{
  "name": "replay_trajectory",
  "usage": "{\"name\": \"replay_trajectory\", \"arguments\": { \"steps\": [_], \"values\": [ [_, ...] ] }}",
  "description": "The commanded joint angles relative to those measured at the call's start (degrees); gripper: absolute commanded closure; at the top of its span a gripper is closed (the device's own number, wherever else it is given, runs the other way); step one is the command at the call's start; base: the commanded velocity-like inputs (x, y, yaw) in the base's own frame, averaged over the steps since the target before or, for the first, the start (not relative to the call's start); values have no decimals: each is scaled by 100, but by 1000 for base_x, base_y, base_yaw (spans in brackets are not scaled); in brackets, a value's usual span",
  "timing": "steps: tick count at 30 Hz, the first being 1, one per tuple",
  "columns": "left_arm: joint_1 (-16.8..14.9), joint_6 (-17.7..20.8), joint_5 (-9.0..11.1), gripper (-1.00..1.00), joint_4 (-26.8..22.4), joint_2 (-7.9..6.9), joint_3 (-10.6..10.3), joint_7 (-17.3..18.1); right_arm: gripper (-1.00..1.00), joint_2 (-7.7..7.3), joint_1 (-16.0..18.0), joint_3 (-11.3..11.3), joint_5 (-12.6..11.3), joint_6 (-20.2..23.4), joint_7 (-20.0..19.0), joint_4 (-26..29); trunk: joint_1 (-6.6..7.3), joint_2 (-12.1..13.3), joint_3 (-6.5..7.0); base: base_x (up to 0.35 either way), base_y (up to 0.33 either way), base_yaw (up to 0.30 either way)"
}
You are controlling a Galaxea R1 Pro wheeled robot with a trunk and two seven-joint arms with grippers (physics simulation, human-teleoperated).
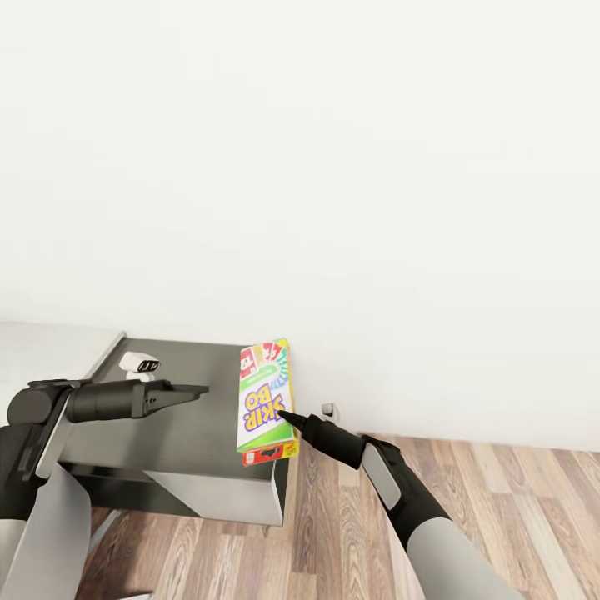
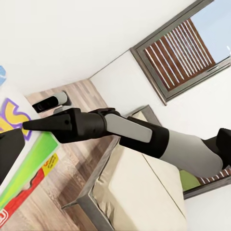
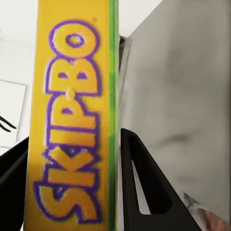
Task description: Put all the toys in the child's room - the three board games (two on the bed and one on the table), the two jigsaw puzzles on the table, and the tennis ball on the table - inside the toy box on the table in the child's room.
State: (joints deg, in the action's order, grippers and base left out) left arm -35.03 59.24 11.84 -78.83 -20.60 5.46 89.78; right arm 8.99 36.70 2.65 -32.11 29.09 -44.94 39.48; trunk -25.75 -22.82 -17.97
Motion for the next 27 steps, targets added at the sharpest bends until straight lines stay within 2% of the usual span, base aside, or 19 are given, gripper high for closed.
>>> {"name": "replay_trajectory", "arguments": {
  "steps": [1,5,9,12,27],
  "values": [
    [-4,61,-4,-100,-1,-2,-2,22,100,-5,4,3,-46,44,5,0,-3,-10,0,0,0,0],
    [-4,56,-23,-100,-1,-5,-2,22,100,-8,4,7,-43,44,10,1,-3,-10,38,0,0,0],
    [-4,52,-284,-100,-1,2,-2,22,100,-11,4,1,-36,44,7,-1,-3,-10,76,0,0,0],
    [-4,52,-358,-100,-1,3,-2,22,100,-10,4,6,-33,41,10,3,-3,-10,105,0,0,0],
    [-4,52,-388,-100,-1,19,-7,22,100,-9,4,6,-32,35,12,-2,-3,-10,247,0,0,0]
  ]
}}
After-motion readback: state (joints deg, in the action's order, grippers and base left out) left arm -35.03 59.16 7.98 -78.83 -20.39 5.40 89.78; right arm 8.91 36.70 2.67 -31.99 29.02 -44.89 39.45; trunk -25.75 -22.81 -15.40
